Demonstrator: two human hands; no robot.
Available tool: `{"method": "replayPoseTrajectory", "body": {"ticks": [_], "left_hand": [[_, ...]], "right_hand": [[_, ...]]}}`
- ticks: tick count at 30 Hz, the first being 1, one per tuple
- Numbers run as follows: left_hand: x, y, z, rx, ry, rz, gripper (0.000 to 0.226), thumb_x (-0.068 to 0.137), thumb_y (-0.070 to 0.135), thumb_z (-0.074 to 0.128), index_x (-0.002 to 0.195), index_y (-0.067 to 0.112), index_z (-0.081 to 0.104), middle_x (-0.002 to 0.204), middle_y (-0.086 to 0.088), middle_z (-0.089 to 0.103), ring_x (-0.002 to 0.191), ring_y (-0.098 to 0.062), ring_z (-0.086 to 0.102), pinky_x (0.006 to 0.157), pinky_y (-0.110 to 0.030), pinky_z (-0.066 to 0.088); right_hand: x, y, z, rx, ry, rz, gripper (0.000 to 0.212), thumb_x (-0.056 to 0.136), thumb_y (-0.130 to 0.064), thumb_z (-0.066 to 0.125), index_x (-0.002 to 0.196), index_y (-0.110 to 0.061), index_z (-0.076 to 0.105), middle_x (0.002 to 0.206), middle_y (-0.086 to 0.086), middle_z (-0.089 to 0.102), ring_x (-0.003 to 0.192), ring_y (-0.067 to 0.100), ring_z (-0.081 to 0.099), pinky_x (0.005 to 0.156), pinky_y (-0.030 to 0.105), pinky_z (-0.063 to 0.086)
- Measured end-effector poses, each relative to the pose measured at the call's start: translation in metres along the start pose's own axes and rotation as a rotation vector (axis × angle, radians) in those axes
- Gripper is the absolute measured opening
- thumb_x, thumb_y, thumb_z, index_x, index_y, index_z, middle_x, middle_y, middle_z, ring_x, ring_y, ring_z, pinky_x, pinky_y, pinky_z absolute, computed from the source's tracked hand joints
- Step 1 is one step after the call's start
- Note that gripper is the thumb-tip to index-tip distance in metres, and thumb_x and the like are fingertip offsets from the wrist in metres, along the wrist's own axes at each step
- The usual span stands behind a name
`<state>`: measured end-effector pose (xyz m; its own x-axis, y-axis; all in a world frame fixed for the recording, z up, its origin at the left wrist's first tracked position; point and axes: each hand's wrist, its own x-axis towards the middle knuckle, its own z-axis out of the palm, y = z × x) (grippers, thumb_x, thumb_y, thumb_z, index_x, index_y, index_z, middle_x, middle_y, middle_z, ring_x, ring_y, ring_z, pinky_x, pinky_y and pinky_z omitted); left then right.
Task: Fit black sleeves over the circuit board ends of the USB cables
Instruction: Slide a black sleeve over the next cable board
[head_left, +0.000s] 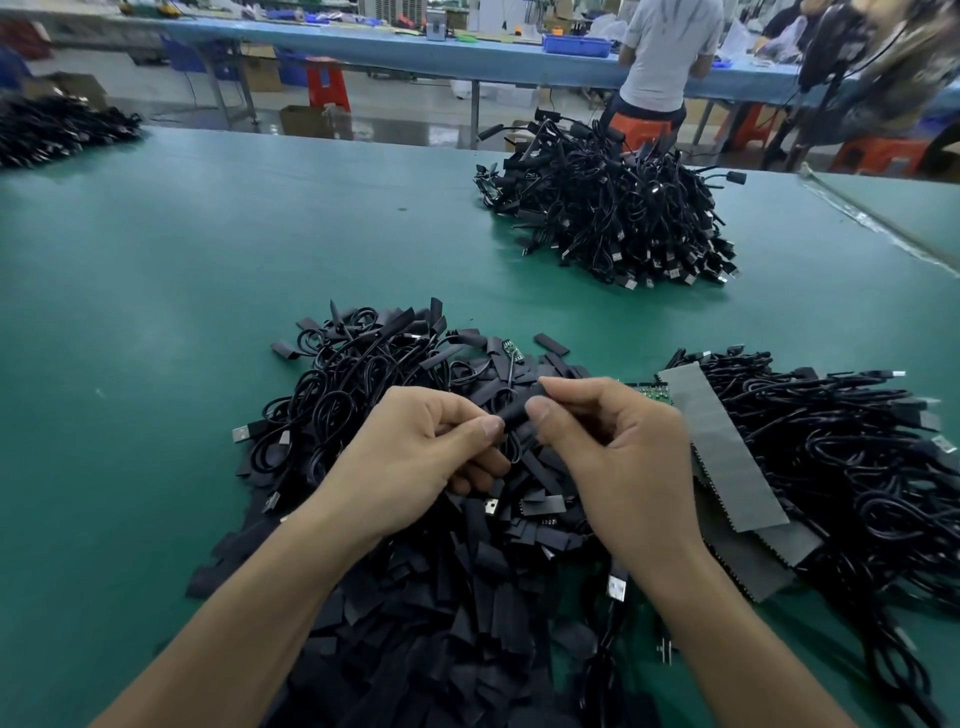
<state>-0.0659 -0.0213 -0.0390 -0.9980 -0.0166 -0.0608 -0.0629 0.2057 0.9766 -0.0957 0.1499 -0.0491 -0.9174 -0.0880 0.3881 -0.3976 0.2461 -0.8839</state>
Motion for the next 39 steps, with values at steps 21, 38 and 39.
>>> {"method": "replayPoseTrajectory", "body": {"ticks": [21, 38, 39], "left_hand": [[0.006, 0.006, -0.029, -0.087, 0.479, 0.11, 0.058, 0.082, 0.073, 0.037, 0.074, 0.019, 0.058, 0.059, 0.0, 0.034, 0.056, -0.022, 0.029, 0.055, -0.045, 0.03], [0.007, -0.011, -0.029, 0.742, 0.547, 0.057, 0.057, 0.094, 0.035, 0.061, 0.147, 0.037, 0.042, 0.159, -0.005, 0.023, 0.144, -0.023, 0.021, 0.113, -0.05, 0.021], [0.006, -0.009, -0.028, 0.748, 0.614, 0.132, 0.051, 0.091, 0.034, 0.065, 0.14, 0.037, 0.051, 0.15, -0.002, 0.032, 0.137, -0.021, 0.027, 0.108, -0.045, 0.025]], "right_hand": [[-0.004, 0.013, -0.001, -0.581, -0.474, -0.041, 0.042, 0.1, -0.035, 0.053, 0.141, -0.042, 0.047, 0.127, -0.013, 0.053, 0.119, 0.005, 0.046, 0.102, 0.025, 0.042], [-0.006, 0.01, 0.005, -0.543, -0.45, 0.087, 0.042, 0.091, -0.042, 0.065, 0.132, -0.046, 0.053, 0.125, -0.017, 0.052, 0.121, 0.01, 0.043, 0.108, 0.038, 0.031], [-0.007, 0.011, 0.006, -0.611, -0.463, 0.07, 0.04, 0.092, -0.043, 0.062, 0.131, -0.047, 0.052, 0.126, -0.015, 0.051, 0.122, 0.011, 0.041, 0.105, 0.035, 0.028]]}}
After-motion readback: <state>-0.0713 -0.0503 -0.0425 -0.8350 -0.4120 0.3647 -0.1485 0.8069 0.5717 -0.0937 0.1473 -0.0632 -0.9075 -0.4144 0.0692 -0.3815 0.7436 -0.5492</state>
